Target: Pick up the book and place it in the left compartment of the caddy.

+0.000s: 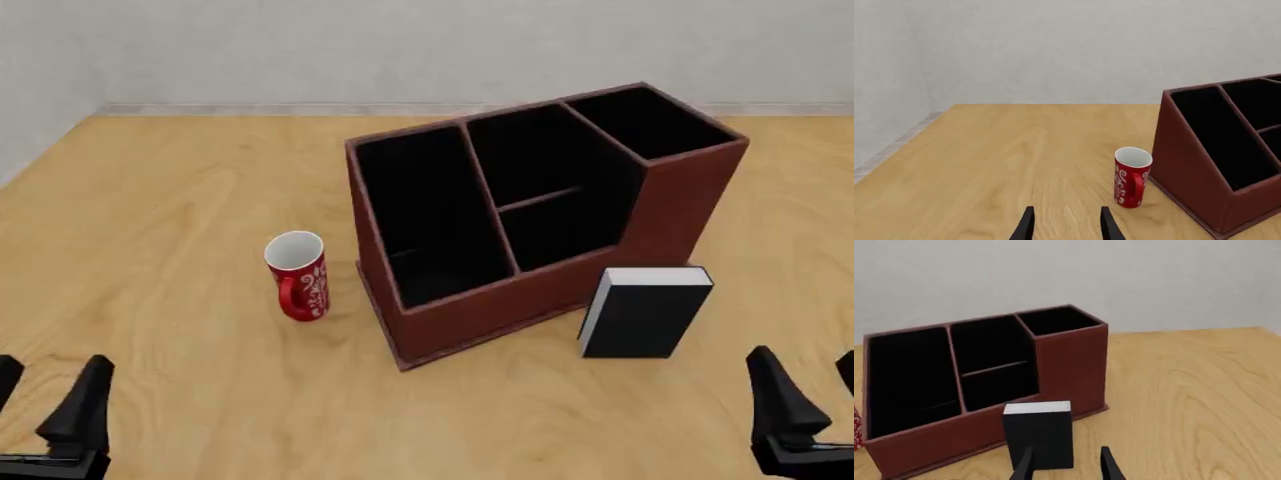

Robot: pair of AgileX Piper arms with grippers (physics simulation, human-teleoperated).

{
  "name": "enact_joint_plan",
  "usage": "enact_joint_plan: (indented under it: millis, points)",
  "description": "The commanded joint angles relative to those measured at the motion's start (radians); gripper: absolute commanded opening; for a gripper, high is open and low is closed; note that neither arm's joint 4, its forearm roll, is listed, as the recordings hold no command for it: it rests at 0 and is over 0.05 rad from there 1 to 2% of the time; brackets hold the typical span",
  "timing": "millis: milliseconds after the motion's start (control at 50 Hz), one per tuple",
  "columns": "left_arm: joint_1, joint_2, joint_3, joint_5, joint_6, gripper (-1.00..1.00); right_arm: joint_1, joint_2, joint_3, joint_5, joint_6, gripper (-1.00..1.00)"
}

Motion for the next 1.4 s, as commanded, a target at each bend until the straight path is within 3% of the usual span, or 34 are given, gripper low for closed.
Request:
enact_joint_plan:
  millis: [20,360,460,620,1000,1400]
  points:
    - [0.0,0.0,0.0,0.0,0.0,1.0,0.036,-0.042,0.048,-0.057,-0.042,1.0]
    - [0.0,0.0,0.0,0.0,0.0,1.0,0.051,-0.006,0.037,-0.074,-0.059,1.0]
    - [0.0,0.0,0.0,0.0,0.0,1.0,0.065,-0.015,-0.008,-0.022,-0.081,1.0]
    - [0.0,0.0,0.0,0.0,0.0,1.0,0.087,0.001,-0.104,0.07,-0.161,1.0]
    - [0.0,0.0,0.0,0.0,0.0,1.0,0.157,0.19,-0.268,0.23,-0.369,1.0]
    - [0.0,0.0,0.0,0.0,0.0,1.0,0.218,0.313,-0.53,0.517,-0.606,1.0]
